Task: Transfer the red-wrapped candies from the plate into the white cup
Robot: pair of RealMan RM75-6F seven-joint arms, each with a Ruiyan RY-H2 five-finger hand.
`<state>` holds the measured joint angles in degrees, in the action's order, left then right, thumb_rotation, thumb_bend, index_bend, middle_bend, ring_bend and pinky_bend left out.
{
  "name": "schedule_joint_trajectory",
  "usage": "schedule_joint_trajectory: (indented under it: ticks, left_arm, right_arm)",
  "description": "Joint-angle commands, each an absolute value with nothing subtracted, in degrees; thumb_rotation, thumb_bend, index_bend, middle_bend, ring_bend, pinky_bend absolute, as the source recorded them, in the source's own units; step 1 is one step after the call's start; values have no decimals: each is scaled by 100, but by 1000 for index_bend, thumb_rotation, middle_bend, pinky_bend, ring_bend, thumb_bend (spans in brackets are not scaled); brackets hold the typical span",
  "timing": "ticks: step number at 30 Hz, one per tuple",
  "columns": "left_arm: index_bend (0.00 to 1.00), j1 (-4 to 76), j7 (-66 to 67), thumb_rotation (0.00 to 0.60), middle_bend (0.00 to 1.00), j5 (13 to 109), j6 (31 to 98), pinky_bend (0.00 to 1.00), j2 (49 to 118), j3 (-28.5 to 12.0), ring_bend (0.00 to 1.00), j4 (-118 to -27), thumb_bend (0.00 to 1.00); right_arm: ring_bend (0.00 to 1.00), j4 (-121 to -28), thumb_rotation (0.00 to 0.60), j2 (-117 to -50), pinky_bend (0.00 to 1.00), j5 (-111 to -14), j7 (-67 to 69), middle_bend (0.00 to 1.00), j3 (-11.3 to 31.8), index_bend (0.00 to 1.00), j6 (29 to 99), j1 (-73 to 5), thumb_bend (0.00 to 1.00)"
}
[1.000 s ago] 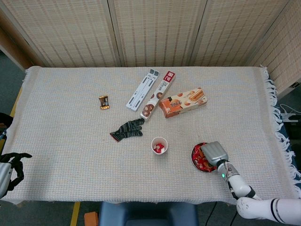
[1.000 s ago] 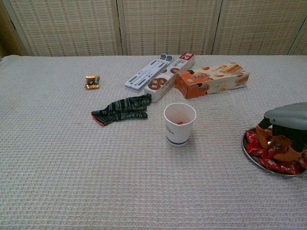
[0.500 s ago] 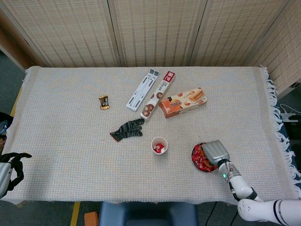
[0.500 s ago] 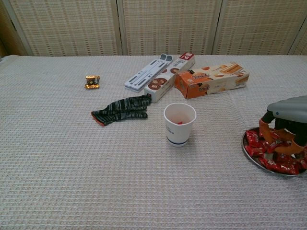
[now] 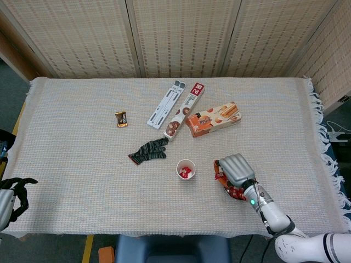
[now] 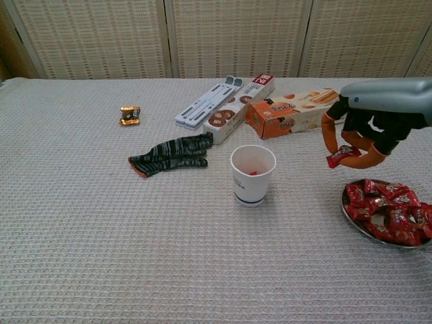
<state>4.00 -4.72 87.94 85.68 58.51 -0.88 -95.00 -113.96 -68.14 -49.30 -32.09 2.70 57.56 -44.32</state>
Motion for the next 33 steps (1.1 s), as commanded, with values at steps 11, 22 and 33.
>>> schedule_joint_trajectory:
  ticks: [11, 22, 33]
  left_arm:
    - [345, 406, -522, 600, 233, 8819, 8556, 276, 5842, -78, 274, -9491, 417]
    - [345, 404, -566, 600, 233, 8804, 8554, 276, 5824, -82, 274, -9494, 417]
    - [345, 401, -541, 600, 234, 8808, 8559, 275, 5829, -79, 275, -9491, 418]
  right_arm:
    - [761, -10623, 600, -7932, 983, -4769, -2998, 816, 809, 611, 5637, -4940, 326]
    - [759, -10003, 600, -8480, 983, -5037, -2822, 816, 790, 564, 5559, -5027, 326]
    - [758, -10085, 600, -8275, 983, -5288, -2601, 817, 716, 396, 5536, -4896, 174]
